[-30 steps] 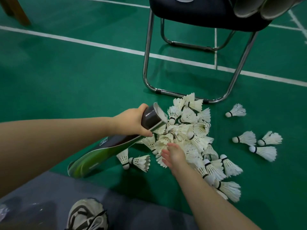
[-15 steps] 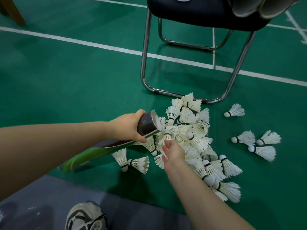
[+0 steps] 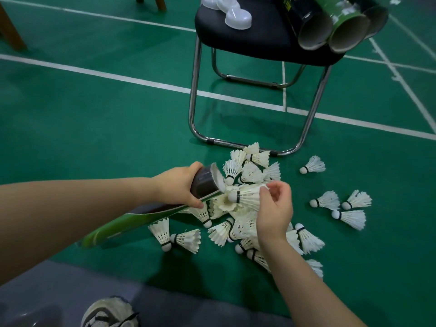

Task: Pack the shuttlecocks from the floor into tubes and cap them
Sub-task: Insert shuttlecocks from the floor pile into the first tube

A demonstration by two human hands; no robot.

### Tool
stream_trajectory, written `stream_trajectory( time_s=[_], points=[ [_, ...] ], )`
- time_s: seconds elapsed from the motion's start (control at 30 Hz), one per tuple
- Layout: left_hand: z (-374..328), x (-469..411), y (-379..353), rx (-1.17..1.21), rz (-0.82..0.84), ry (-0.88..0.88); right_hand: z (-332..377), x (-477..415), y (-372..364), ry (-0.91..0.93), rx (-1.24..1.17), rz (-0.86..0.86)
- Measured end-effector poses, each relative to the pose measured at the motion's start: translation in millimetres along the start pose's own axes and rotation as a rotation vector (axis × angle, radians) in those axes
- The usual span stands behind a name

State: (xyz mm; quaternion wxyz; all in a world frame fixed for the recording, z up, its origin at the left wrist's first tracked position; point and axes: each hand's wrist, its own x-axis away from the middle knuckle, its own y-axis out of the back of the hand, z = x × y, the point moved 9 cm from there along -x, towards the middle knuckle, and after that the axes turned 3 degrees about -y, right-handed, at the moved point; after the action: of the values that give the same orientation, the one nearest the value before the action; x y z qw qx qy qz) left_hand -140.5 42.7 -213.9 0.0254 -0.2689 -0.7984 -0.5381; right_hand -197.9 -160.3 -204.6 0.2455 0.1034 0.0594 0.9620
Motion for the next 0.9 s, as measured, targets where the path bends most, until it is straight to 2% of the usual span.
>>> stream_trajectory(
  time_s=[0.1, 0.2, 0.3, 0.4, 0.53, 0.63, 0.73, 0.83, 0.87, 0.9],
  points=[
    [-12.7, 3.5, 2.6, 0.011, -0.01, -0.031, 27.1, 4.7, -1.2, 0.138, -0.053, 0.01],
    [-26.9, 7.3, 0.7, 0.035, -0.011, -0.061, 46.2, 13.1, -15.2, 0.265, -0.056, 0.131],
    [-39.2, 9.9, 0.6, 0.043, -0.026, -0.081, 48.4, 17.9, -27.3, 0.303, -0.023, 0.235],
    [-41.8, 9.9, 3.2, 0.057, -0.052, -0.082, 41.9, 15.7, -28.7, 0.247, -0.035, 0.279],
    [-40.3, 7.9, 6.2, 0.045, -0.064, -0.079, 33.0, 17.8, -42.1, 0.117, -0.011, 0.475],
    [-40.9, 7.1, 5.0, 0.038, -0.039, -0.097, 26.0, 22.7, -57.7, 0.089, 0.105, 0.703],
    [-48.5, 7.6, -0.6, 0.03, -0.01, -0.139, 13.0, 32.2, -71.6, -0.041, 0.228, 0.963],
    [-60.1, 10.4, -15.8, -0.073, 0.067, -0.191, -3.4, 51.5, -75.3, -0.177, 0.392, 1.219],
    [-61.9, 10.1, -20.5, -0.113, 0.09, -0.206, -9.1, 55.0, -75.5, -0.193, 0.429, 1.24],
    [-62.7, 9.1, -22.3, -0.141, 0.099, -0.216, -11.4, 53.2, -75.6, -0.178, 0.429, 1.181]
  ],
)
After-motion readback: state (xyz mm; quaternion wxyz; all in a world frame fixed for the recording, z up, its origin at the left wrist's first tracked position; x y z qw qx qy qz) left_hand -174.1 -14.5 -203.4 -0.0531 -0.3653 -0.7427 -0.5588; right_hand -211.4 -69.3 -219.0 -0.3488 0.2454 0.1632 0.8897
